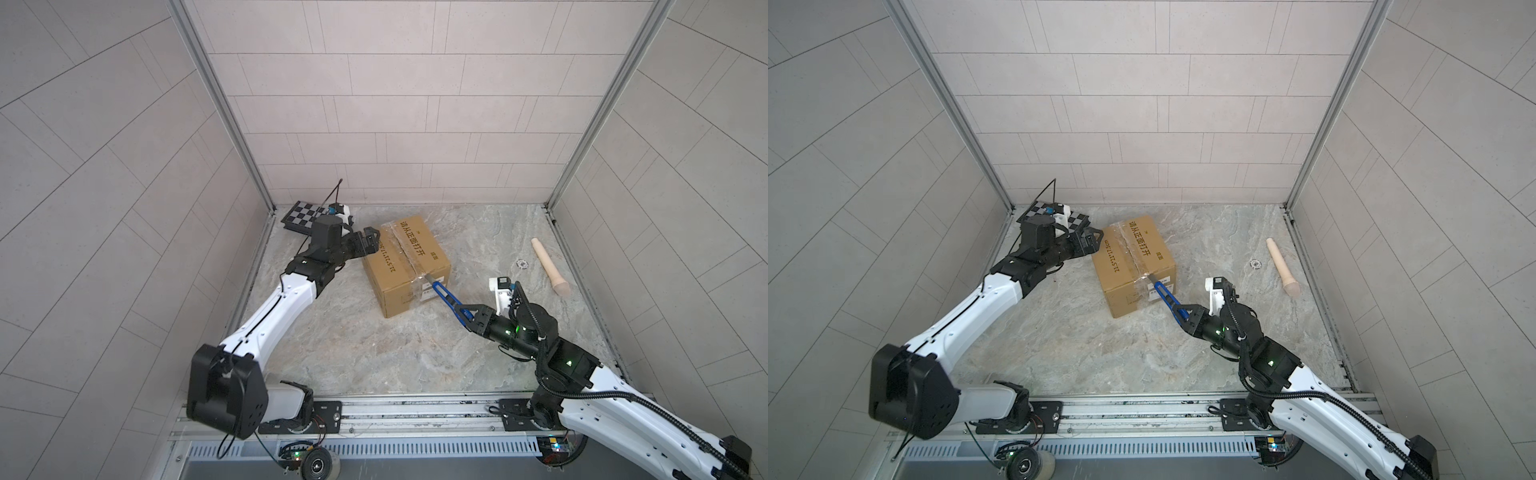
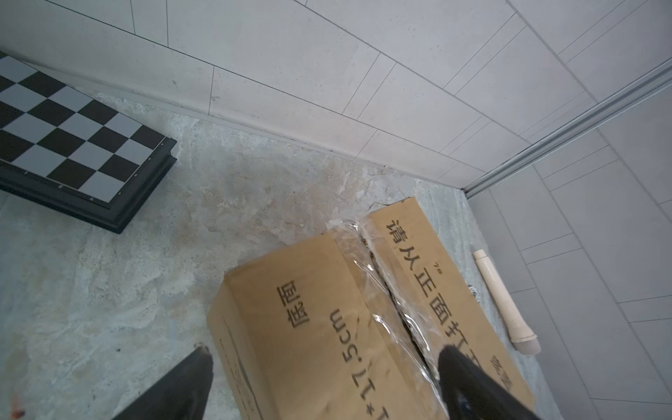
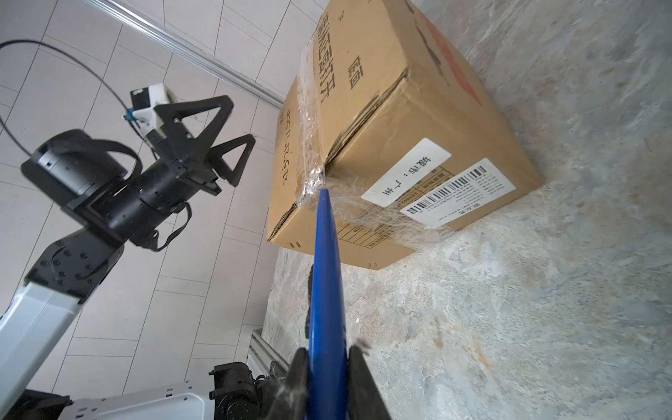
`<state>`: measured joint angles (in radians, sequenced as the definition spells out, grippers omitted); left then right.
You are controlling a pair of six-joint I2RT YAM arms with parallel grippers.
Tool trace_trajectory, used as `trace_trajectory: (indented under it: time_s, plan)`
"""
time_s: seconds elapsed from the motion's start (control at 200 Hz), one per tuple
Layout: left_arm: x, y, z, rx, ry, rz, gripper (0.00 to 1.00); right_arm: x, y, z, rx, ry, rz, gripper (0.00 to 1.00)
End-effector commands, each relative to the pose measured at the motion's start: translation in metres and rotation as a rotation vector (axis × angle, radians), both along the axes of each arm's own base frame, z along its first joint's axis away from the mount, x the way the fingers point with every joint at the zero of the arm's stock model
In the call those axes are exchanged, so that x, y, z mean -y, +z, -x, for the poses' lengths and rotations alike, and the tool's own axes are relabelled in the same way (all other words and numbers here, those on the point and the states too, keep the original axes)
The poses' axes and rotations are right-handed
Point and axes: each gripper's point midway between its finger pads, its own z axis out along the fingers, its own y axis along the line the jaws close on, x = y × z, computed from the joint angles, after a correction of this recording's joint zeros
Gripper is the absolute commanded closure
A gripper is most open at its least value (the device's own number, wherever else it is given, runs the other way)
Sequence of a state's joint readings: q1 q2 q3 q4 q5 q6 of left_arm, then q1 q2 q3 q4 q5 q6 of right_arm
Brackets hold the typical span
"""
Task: Unpack the express box
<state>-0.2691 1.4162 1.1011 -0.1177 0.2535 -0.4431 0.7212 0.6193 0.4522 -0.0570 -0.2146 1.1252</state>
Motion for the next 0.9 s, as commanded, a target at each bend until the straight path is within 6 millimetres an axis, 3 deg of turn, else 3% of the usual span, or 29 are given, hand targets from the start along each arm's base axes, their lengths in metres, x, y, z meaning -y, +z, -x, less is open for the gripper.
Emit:
trace_trajectory:
  time_s: [0.0, 0.18, 0.551, 0.896]
  plan:
    - [0.002, -0.009, -0.021, 0.009, -0.093, -0.069, 0.0, -0.005, 0.01, -0.003, 0.02, 0.012, -0.017, 1.0]
    - [0.022, -0.032, -0.031, -0.031, -0.205, -0.026, 0.03, -0.007, 0.013, -0.005, 0.019, 0.01, -0.044, 1.0]
    - [0.033, -0.052, -0.001, -0.051, -0.19, 0.002, 0.05, -0.019, 0.059, -0.013, 0.057, 0.009, -0.285, 1.0]
    - [0.067, -0.044, 0.031, -0.013, -0.217, 0.146, 0.13, -0.015, 0.019, -0.021, -0.023, -0.049, -0.142, 1.0]
